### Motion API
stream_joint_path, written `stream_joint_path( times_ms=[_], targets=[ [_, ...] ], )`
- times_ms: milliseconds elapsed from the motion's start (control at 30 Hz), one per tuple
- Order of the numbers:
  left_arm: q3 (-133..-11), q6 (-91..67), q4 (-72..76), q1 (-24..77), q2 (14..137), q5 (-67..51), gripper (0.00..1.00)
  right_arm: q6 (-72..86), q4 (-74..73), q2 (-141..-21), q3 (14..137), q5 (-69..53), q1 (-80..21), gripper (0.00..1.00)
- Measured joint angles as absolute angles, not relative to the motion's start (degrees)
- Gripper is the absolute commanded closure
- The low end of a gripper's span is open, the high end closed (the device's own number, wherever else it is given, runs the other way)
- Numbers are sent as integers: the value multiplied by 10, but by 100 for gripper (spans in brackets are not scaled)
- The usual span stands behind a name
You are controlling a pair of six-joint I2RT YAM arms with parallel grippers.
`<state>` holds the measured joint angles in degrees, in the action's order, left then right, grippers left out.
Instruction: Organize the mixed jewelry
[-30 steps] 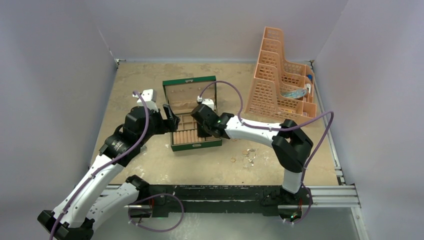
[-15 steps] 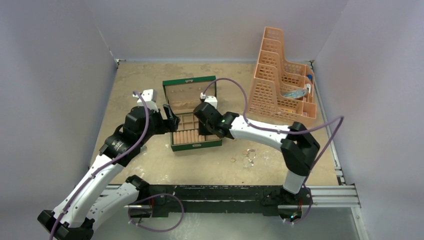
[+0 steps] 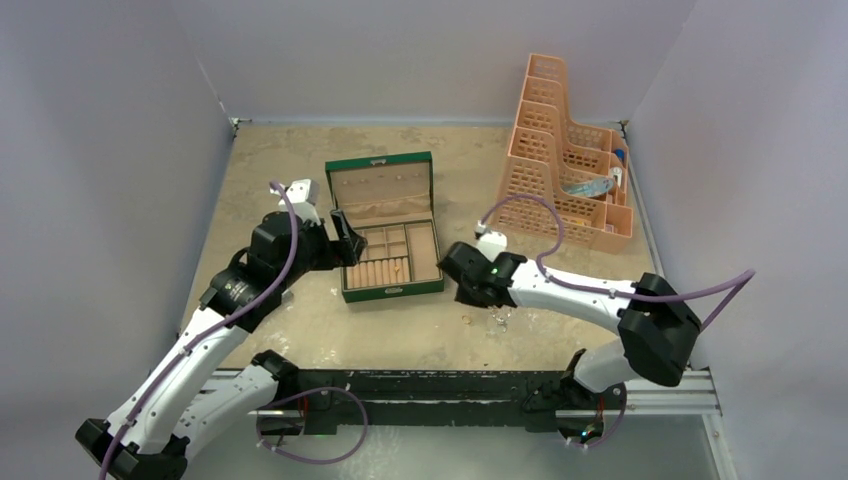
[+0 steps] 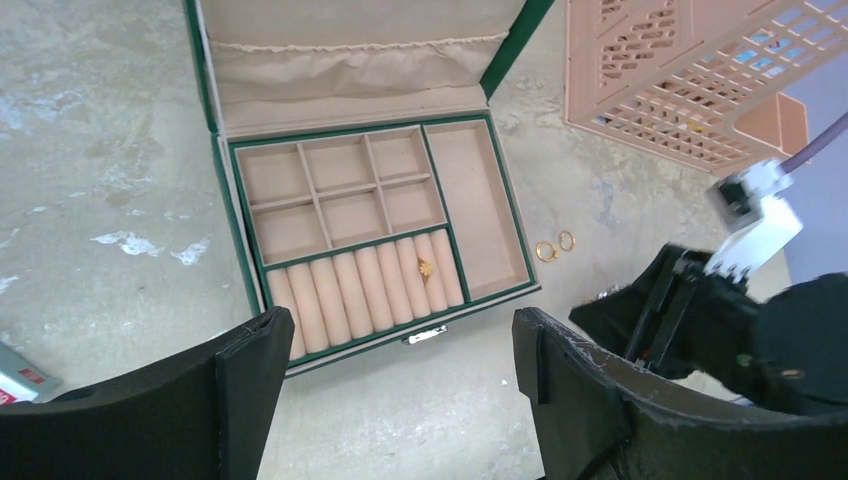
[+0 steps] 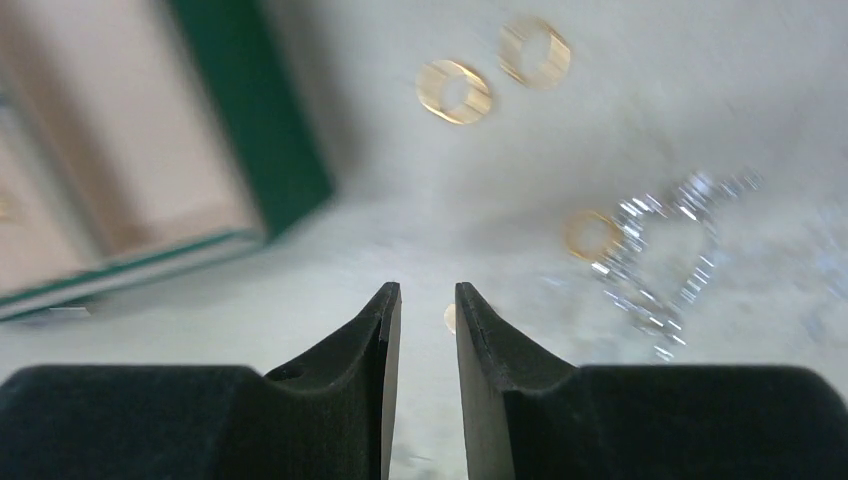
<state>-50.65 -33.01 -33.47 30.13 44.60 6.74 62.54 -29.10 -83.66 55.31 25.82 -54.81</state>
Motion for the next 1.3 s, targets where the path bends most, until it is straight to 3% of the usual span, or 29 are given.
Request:
stream_joint_path(
  times_ms=[233,733,1067,1300],
  targets=[
    [-506,-339,-319,301,461,35,17,686,-326,-800,445,211,-548,73],
    [-502,-340,-309,301,484,10,21,694,-270,-843,439,184,-548,79],
    [-502,-340,-307,301,495,-6,23,689,-266,-848,440,185,-548,100],
    [-497,-354,-291,301,518,-77,23,685,-260,-847,440,188,-548,100]
  ],
)
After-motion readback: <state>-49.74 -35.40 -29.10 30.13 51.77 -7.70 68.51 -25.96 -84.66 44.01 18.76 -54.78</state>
